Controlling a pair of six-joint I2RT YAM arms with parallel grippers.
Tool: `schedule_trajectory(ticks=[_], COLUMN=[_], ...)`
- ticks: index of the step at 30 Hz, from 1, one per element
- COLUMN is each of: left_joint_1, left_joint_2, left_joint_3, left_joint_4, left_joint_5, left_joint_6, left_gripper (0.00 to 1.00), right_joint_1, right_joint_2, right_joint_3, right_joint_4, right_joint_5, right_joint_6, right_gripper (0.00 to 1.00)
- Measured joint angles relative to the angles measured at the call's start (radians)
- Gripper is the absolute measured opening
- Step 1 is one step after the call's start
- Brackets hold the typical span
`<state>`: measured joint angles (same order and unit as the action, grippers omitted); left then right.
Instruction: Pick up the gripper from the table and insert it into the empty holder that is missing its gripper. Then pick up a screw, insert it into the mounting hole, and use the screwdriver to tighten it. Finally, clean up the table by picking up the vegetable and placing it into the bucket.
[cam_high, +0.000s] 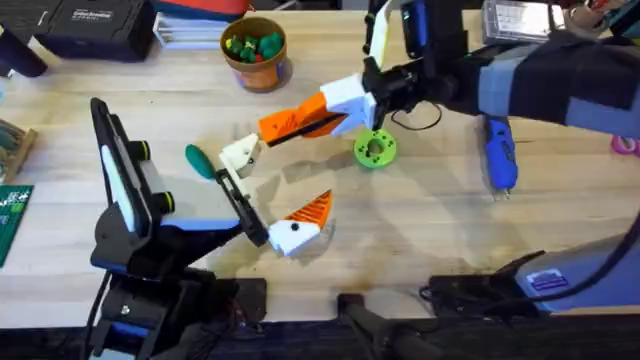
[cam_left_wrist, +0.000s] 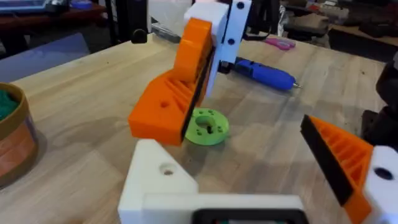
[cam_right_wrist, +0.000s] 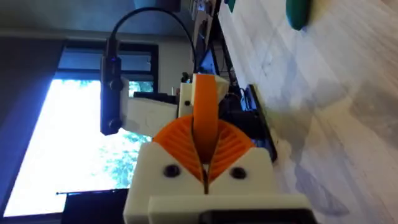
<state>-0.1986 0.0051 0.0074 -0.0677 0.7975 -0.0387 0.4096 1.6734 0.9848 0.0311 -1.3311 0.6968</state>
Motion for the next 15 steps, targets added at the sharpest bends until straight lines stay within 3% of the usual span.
schedule_trajectory(ticks=[6, 15], left_joint_1=[0.001, 0.000], left_joint_2=[0.000, 0.000], left_joint_3=[0.000, 0.000], left_joint_4=[0.000, 0.000], left_joint_5=[-0.005, 0.003], left_joint_6=[-0.007, -0.007], left_gripper=[0.986, 0.985], right_joint_1=[0.025, -0.011], right_joint_2=[0.027, 0.031], right_joint_3=[0.000, 0.000], right_joint_4=[-0.008, -0.016], right_joint_5=[-0.004, -0.020], right_joint_6=[-0.014, -0.037], right_gripper=[0.011, 0.011])
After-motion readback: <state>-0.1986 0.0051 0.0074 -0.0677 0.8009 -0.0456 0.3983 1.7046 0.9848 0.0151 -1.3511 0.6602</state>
